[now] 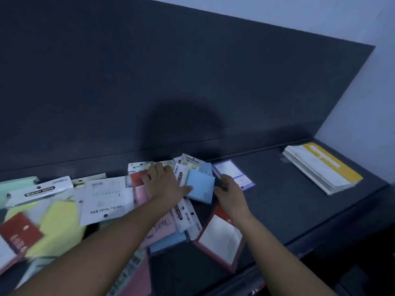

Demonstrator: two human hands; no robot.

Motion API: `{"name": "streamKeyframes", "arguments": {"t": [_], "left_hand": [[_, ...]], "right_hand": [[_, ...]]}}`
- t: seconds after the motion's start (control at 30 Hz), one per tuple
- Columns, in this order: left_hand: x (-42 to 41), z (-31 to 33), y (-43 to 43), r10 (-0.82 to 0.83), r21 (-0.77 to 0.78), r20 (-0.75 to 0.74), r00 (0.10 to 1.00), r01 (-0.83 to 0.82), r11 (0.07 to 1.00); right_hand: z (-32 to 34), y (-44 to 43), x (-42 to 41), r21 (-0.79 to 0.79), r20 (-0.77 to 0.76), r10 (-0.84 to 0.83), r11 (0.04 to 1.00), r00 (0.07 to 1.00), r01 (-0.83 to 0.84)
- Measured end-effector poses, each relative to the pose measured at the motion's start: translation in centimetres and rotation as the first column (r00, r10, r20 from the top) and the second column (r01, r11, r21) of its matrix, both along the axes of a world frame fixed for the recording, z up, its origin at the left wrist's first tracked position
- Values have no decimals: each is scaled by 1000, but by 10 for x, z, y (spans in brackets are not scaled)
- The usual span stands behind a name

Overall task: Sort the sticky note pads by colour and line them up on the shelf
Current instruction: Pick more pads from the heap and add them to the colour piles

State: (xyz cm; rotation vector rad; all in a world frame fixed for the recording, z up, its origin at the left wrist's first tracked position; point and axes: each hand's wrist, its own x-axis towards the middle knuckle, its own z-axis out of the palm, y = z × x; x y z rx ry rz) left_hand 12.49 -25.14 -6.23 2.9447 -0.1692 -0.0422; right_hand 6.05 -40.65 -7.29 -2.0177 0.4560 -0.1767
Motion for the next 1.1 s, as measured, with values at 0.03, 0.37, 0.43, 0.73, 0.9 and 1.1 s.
{"name": "streamKeyframes", "arguments": {"t": [0.03, 0.37, 0.43, 0.73, 0.9, 1.1], "left_hand": [[2, 0, 0, 4, -22, -12, 1000, -5, 1000], [3, 9, 5, -6, -608, -85, 996, -47, 793], [-1, 16, 7, -50, -813, -105, 993, -57, 580], [-5, 36, 31, 200, -929, -281, 939, -214, -302], [-5, 23, 44, 440, -939, -345, 829, -309, -154], [-13, 25, 66, 166, -811, -578, 799, -540, -226]], "right_hand": [[-1, -3, 7, 11, 3, 6, 1000, 1000, -6], [-5, -7, 58, 118, -80, -79, 989, 994, 88], [-4, -8, 68, 48, -116, -65, 996, 991, 71], [-12, 0, 91, 57, -124, -10, 998, 992, 17], [-4, 6, 84, 551, -34, -113, 827, 993, 113], [18, 13, 62, 506, 269, -383, 837, 884, 208]]}}
